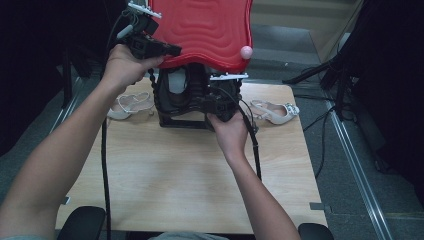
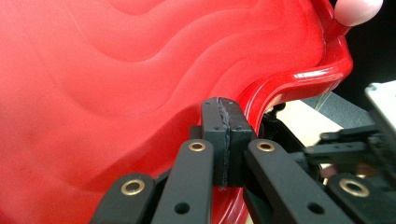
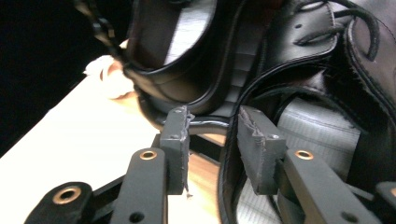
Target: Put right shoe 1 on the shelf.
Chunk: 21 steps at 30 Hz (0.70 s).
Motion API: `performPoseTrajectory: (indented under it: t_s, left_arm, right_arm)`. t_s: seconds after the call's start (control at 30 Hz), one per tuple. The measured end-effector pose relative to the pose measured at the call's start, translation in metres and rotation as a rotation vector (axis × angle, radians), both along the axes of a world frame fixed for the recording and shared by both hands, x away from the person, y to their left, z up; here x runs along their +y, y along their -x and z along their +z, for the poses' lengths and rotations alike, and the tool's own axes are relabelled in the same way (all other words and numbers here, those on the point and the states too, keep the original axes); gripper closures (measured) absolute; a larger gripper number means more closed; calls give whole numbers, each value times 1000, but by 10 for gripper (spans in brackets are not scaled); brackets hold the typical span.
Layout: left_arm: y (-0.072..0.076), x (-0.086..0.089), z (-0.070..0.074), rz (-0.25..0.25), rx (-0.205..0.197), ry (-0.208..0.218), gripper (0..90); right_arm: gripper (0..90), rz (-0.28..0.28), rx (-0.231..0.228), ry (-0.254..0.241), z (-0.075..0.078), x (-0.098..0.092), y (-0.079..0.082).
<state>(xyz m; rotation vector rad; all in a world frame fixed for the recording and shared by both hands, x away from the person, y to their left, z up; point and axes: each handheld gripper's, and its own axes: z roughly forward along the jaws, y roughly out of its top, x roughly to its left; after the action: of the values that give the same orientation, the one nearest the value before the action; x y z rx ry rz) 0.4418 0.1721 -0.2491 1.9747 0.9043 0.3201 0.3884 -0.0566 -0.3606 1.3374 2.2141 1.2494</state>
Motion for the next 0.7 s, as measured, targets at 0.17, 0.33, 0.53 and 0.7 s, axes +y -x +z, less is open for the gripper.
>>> performPoseTrajectory:
  t_s: [0.17,0.33,0.53,0.7]
  left_arm:
    - [0,0,0,0,0,0,900]
    - [0,0,0,3,3,2,900]
    - [1,0,0,6,0,5,900]
    - [1,0,0,7,0,5,900]
  right_arm:
    - [789,62,-31,-7,11,-10,23]
    - [861,121,-21,-23,9,-22,43]
    - [900,171,18,-19,-13,-36,57]
    - [900,171,41,7,-34,-45,59]
